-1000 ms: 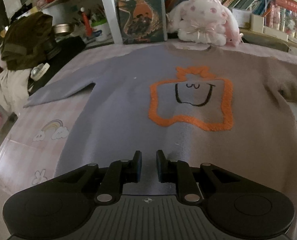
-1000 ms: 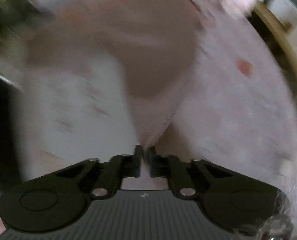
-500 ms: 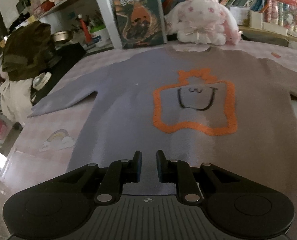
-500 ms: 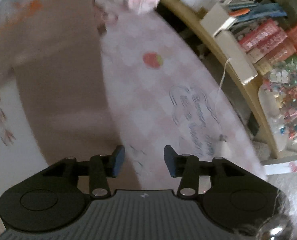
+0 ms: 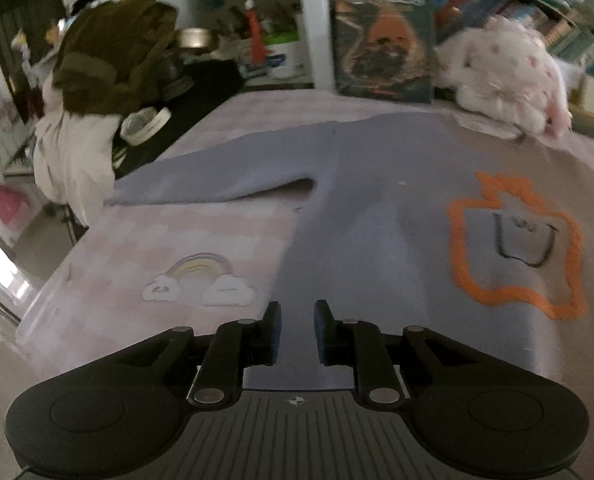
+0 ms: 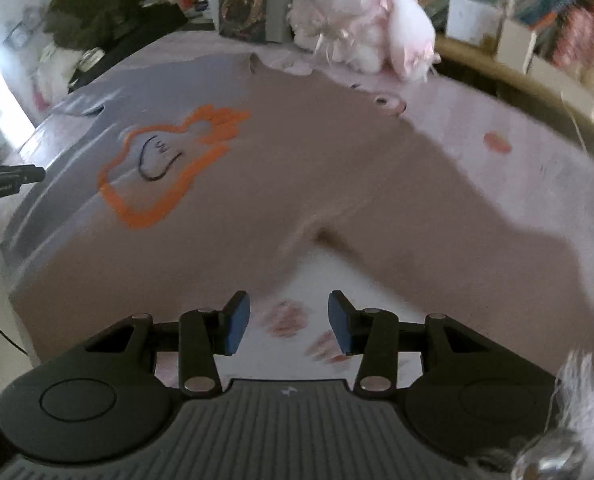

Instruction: Fold clothes

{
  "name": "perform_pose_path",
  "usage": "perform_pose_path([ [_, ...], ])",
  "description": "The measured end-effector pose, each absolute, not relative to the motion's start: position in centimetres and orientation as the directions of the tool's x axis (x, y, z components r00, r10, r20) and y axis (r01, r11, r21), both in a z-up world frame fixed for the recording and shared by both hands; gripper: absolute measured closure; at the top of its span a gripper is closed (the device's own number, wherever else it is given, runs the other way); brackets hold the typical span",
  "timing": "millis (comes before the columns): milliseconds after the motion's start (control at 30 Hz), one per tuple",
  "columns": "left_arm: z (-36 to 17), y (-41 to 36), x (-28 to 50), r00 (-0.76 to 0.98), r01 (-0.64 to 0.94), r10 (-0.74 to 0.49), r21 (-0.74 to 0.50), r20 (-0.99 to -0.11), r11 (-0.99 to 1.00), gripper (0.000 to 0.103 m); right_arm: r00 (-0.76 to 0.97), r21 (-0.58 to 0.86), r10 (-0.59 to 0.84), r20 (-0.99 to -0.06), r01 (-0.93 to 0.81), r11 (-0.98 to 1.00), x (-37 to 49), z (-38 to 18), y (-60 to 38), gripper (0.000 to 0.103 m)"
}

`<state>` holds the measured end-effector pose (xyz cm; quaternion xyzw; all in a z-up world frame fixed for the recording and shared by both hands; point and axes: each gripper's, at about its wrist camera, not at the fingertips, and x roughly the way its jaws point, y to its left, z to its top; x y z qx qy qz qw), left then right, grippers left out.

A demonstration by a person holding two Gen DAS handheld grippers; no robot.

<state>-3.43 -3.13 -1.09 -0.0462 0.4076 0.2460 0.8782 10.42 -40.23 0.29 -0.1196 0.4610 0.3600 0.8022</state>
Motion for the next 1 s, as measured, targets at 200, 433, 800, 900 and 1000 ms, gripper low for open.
perform_pose_path([
  [200, -2.4, 0.3, -4.7, 0.552, -0.346, 0.277, 0.086, -0.787, 0.934, 0.082, 0.36, 0.212, 0.433, -0.827, -0.513, 0.832, 6.7, -1.2, -37.0, 0.062],
  [433, -3.2, 2.1, -5.9, 0.619, -0.203, 0.141, 0.016, -0.772, 0.979, 0.077, 0.423, 0.178, 0.31, -0.852, -0.324, 0.929, 2.0, -1.7, -35.3, 0.066],
  [800, -3.3, 1.1, -7.1, 0.617, -0.091, -0.01, -0.083, -0.787, 0.992, 0.088, 0.538, 0.096, 0.137, -0.832, -0.104, 0.99, -1.2, -1.9, -34.8, 0.09],
  [900, -3.3, -0.3, -7.2, 0.625, -0.027, -0.006, -0.029, -0.78, 0.999, 0.091, 0.536, 0.086, 0.111, -0.837, -0.072, 0.994, -1.8, -1.8, -35.7, 0.09],
  [1000, -3.4, 0.3, -6.9, 0.63, -0.037, -0.003, -0.035, -0.777, 0.999, 0.095, 0.52, 0.083, 0.123, -0.845, -0.099, 0.992, -2.9, -1.8, -35.7, 0.09],
])
